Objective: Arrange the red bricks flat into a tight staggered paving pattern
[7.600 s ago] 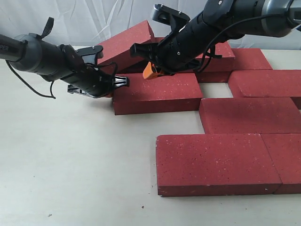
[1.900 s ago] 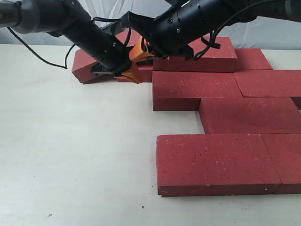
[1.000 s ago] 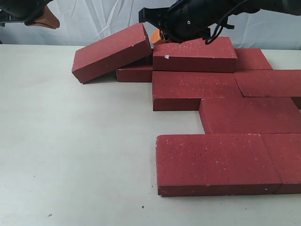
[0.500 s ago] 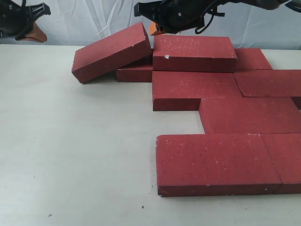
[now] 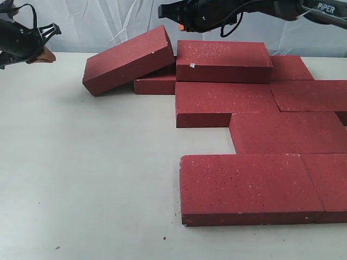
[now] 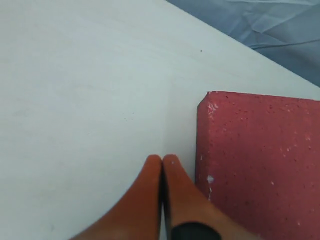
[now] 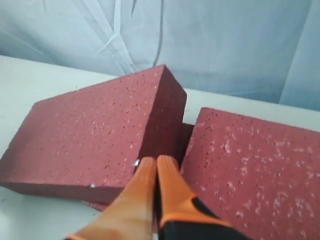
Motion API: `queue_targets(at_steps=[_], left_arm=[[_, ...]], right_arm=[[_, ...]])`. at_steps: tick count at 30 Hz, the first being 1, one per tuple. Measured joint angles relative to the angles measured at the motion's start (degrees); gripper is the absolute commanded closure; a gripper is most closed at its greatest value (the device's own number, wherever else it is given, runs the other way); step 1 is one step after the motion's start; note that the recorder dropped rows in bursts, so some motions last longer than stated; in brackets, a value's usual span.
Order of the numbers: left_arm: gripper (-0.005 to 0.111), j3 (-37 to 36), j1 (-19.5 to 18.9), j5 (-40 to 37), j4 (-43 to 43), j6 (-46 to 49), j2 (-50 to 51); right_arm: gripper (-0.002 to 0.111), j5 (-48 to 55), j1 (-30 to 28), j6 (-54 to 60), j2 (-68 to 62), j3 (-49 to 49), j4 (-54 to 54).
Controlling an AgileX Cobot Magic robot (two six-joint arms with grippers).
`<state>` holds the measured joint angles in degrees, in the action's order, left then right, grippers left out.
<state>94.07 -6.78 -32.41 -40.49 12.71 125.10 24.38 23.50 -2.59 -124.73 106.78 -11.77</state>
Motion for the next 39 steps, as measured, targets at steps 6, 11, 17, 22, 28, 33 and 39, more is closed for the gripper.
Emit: queue_targets(at_steps=[6,11,17,22,28,33,39], left_arm=[[0.107,0.00,0.00,2.15,-4.37,0.11,2.88],[0.107,0.00,0.00,2.78,-7.77,1.91,5.60],[0.107,0.00,0.00,3.06,-11.67,2.97,7.57],[0.107,0.00,0.43,2.71,-15.90,5.22,9.27],[0.107,0.00,2.82,2.71,-19.62,8.31,10.39],[0.107,0.00,4.26,2.83,-21.11,8.56,11.22],[0.107,0.00,4.32,3.03,-21.88,8.71,11.22]], right_arm=[[0.109,-7.23,0.00,-0.11,-1.99,0.00,2.51],[0.109,-9.87,0.00,-0.11,-2.73,0.09,6.74],[0.109,-13.11,0.00,-0.11,-5.71,0.23,8.15],[0.109,-13.24,0.00,-0.11,-7.17,0.23,8.15],[0.109,-12.84,0.71,-0.11,-8.24,0.23,6.99],[0.109,-12.59,1.97,-0.11,-8.45,0.23,6.76],[0.109,-11.23,3.14,-0.11,-8.45,0.23,6.76]])
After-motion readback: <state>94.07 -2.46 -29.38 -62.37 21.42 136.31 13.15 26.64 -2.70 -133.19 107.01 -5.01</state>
